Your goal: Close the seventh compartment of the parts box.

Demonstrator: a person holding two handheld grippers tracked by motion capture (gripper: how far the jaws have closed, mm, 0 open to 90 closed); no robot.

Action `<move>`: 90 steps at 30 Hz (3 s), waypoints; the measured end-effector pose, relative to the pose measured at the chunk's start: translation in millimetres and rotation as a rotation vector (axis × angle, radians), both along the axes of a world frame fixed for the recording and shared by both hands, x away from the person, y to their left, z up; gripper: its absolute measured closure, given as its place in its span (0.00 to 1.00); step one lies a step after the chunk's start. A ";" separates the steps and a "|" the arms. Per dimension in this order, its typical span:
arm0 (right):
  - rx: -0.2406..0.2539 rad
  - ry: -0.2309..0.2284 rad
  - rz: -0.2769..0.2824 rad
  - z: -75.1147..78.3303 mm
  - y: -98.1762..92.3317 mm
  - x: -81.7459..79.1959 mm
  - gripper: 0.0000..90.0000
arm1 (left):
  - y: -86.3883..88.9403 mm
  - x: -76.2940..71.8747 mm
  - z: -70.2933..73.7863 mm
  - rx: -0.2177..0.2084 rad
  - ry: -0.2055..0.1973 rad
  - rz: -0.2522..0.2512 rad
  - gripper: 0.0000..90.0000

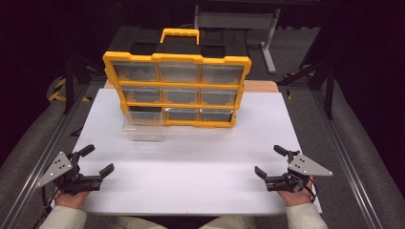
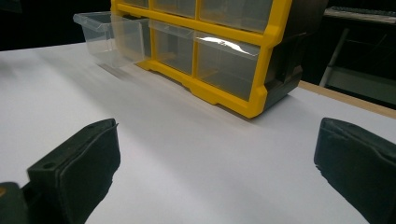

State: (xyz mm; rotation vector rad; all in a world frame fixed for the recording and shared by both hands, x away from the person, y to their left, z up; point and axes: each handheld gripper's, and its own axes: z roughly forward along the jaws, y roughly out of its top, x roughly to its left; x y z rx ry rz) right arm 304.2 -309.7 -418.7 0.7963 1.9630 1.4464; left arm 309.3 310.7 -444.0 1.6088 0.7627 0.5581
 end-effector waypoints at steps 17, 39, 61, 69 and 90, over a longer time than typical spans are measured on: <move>0.008 0.002 0.012 -1.0 -0.4 0.9 0.01 | 1.1 1.0 -0.5 -0.018 0.008 -0.003 0.00; 0.015 0.014 0.017 -2.5 -1.2 2.5 0.01 | 0.4 3.0 0.7 -0.028 0.014 -0.002 0.00; 0.016 0.021 0.021 -2.9 -0.6 3.3 0.01 | 0.0 17.4 29.1 -0.056 -0.015 -0.008 0.01; 0.015 0.030 0.020 -3.4 -0.5 3.7 0.01 | -5.8 24.4 32.8 -0.073 0.003 -0.028 0.02; 0.020 0.030 0.024 -3.5 -1.0 3.8 0.01 | -44.6 61.3 46.5 -0.071 0.024 -0.118 0.03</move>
